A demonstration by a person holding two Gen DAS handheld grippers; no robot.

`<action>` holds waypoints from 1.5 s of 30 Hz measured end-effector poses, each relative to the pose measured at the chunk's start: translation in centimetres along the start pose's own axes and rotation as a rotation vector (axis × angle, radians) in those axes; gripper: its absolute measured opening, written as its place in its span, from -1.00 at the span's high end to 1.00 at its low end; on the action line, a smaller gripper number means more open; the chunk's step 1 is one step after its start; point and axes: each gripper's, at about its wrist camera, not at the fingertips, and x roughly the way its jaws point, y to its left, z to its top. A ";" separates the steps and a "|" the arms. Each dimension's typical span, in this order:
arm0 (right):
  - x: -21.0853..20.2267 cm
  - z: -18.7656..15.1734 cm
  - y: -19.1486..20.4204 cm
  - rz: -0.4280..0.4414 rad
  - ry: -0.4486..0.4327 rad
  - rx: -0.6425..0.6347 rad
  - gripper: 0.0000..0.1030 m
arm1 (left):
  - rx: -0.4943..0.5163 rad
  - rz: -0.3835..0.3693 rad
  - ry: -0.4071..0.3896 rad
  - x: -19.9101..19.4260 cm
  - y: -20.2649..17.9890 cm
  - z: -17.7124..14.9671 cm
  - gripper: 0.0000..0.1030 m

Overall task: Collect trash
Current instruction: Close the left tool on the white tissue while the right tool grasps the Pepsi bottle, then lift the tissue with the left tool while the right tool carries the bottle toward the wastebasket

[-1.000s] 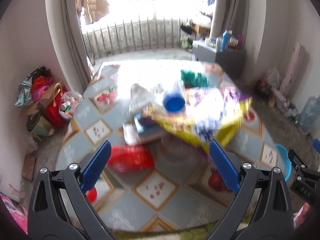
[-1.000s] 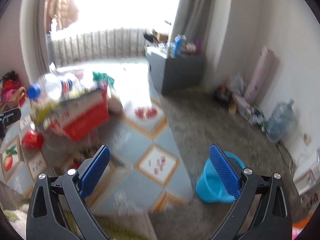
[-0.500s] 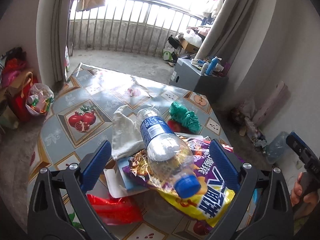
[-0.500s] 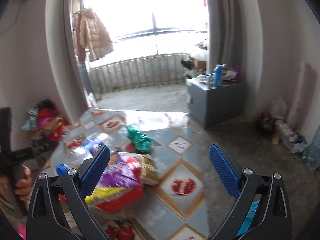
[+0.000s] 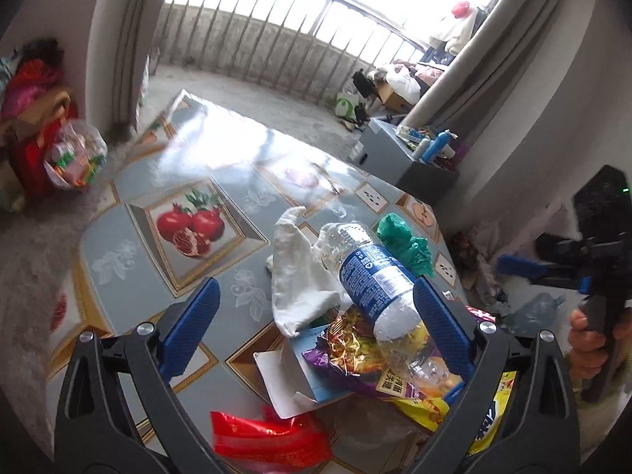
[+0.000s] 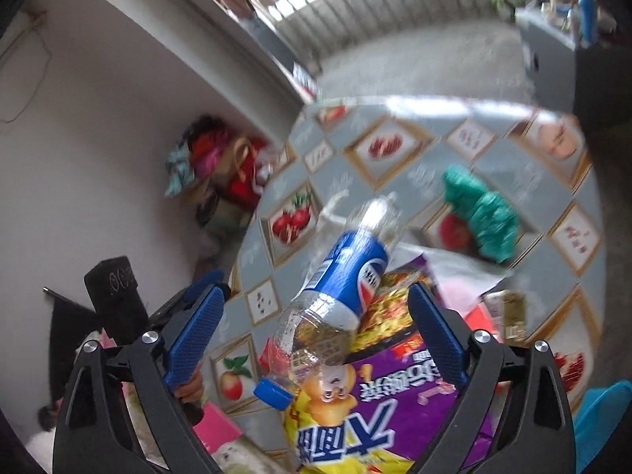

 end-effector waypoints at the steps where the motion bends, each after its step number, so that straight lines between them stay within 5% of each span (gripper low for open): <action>1: 1.2 0.4 -0.3 0.006 0.043 0.023 -0.74 | -0.033 -0.034 0.029 0.8 0.9 0.4 -0.53; 6: 5.7 1.0 -1.7 -0.023 0.206 0.125 -0.68 | -0.151 -0.172 0.191 6.1 4.4 1.9 -0.24; 20: 9.9 1.9 -2.7 -0.038 0.350 0.212 -0.58 | -0.175 -0.179 0.365 14.4 6.2 1.4 0.26; 34: 10.6 1.0 -3.8 0.022 0.364 0.264 -0.24 | -0.166 -0.181 0.328 13.9 6.9 1.3 0.94; 45: 6.6 1.4 -3.2 0.077 0.251 0.253 -0.19 | -0.099 -0.192 0.198 9.3 4.5 3.6 0.99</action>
